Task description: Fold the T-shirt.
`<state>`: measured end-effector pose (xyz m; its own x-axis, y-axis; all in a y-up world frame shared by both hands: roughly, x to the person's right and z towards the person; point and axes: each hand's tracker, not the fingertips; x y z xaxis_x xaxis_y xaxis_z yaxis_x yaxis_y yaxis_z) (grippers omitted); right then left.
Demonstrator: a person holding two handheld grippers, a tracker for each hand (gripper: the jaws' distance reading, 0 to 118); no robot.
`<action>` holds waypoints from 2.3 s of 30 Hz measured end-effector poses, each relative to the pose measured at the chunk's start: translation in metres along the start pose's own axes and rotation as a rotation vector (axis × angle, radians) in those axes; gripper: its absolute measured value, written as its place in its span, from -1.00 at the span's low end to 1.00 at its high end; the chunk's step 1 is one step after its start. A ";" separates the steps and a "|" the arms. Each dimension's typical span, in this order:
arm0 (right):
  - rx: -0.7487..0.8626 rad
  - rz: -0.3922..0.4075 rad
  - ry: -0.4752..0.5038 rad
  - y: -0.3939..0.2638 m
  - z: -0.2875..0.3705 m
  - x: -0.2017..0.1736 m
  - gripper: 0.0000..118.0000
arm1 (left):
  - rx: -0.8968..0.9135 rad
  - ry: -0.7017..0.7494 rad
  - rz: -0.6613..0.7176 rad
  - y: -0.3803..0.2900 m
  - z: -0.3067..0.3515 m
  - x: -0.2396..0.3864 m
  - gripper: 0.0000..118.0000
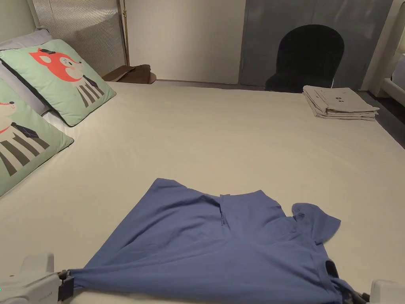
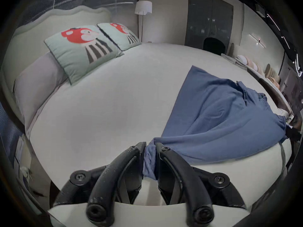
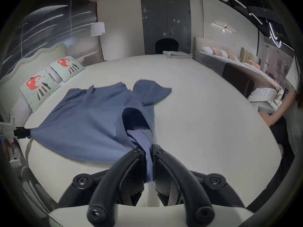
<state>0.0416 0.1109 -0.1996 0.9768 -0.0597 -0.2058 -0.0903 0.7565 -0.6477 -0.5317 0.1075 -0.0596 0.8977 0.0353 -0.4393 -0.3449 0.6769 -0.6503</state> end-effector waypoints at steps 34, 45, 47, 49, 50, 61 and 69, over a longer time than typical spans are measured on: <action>0.615 0.084 -0.027 0.127 0.110 -0.081 0.63 | 0.675 -0.160 -0.128 0.101 0.127 0.135 0.75; 0.670 0.145 -0.056 0.124 0.107 -0.097 -1.00 | 0.668 -0.199 -0.141 0.099 0.115 0.145 -1.00; 0.674 0.147 -0.062 0.124 0.107 -0.098 -1.00 | 0.662 -0.192 -0.138 0.100 0.112 0.142 -1.00; 0.672 0.145 -0.061 0.124 0.107 -0.098 -1.00 | 0.654 -0.174 -0.143 0.101 0.110 0.137 -1.00; 0.668 0.143 -0.053 0.124 0.107 -0.099 -1.00 | 0.625 -0.161 -0.145 0.102 0.108 0.133 -1.00; 0.626 0.175 0.001 0.124 0.092 -0.112 -1.00 | 0.265 -0.131 0.005 0.062 0.074 0.039 -1.00; 0.598 0.183 0.037 0.125 0.080 -0.120 -1.00 | 0.029 -0.065 0.062 0.032 0.045 -0.005 0.62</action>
<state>-0.0714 0.2644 -0.1975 0.9475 0.0904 -0.3068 -0.1201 0.9896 -0.0794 -0.5346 0.1621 -0.0508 0.8911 0.1249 -0.4362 -0.3930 0.6931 -0.6044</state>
